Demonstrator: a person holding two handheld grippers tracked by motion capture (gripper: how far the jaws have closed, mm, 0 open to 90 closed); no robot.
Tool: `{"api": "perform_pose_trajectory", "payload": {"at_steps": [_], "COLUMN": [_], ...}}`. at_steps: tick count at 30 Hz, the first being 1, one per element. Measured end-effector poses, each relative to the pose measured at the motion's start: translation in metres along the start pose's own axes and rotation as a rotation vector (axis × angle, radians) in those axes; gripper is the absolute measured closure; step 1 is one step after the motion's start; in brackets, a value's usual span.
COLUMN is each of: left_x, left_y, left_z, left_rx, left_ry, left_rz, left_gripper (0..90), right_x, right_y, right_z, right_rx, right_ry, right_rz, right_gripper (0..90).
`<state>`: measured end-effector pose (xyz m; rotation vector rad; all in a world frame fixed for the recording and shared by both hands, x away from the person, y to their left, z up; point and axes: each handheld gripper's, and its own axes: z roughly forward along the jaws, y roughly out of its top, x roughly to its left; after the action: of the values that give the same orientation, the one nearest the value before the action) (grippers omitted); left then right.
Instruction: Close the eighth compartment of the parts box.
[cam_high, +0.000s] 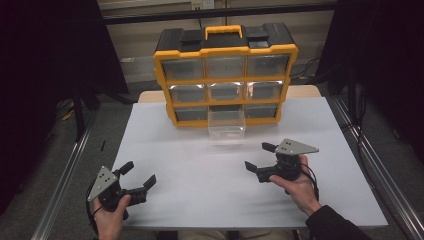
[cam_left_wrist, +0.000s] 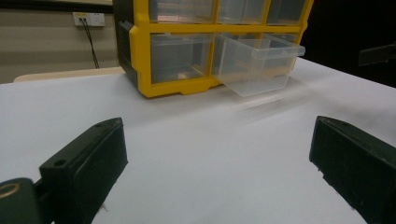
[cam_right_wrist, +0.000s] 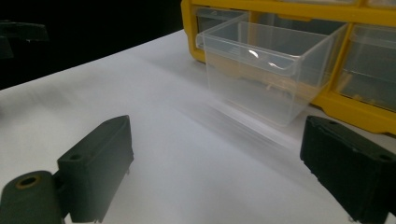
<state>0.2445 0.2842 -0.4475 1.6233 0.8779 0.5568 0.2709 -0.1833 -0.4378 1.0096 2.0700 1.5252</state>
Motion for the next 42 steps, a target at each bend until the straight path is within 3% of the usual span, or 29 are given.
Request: {"api": "perform_pose_trajectory", "payload": {"at_steps": [15,21,25,42], "left_x": [-0.001,-0.002,-0.002,-0.003], "left_y": [0.0,0.0,0.0,0.002], "left_z": [-0.002,-0.002,-0.002,0.0], "left_rx": [0.004,0.003,0.003,0.002], "left_ry": [0.001,-0.003,-0.004,-0.013], "left_rz": [0.002,0.0,-0.004,0.008], "left_gripper": [3.9,3.9,3.9,4.0], "right_x": [0.012,0.015,0.014,0.008], "right_y": [0.011,0.012,0.011,0.017], "right_z": [0.031,0.041,0.046,0.07], "right_rx": [0.007,0.015,0.02,0.026], "right_ry": [0.073,0.104,0.114,0.137], "right_rz": [-0.028,-0.037,-0.023,-0.028], "right_gripper": [28.7,42.9,58.3,87.1]}}
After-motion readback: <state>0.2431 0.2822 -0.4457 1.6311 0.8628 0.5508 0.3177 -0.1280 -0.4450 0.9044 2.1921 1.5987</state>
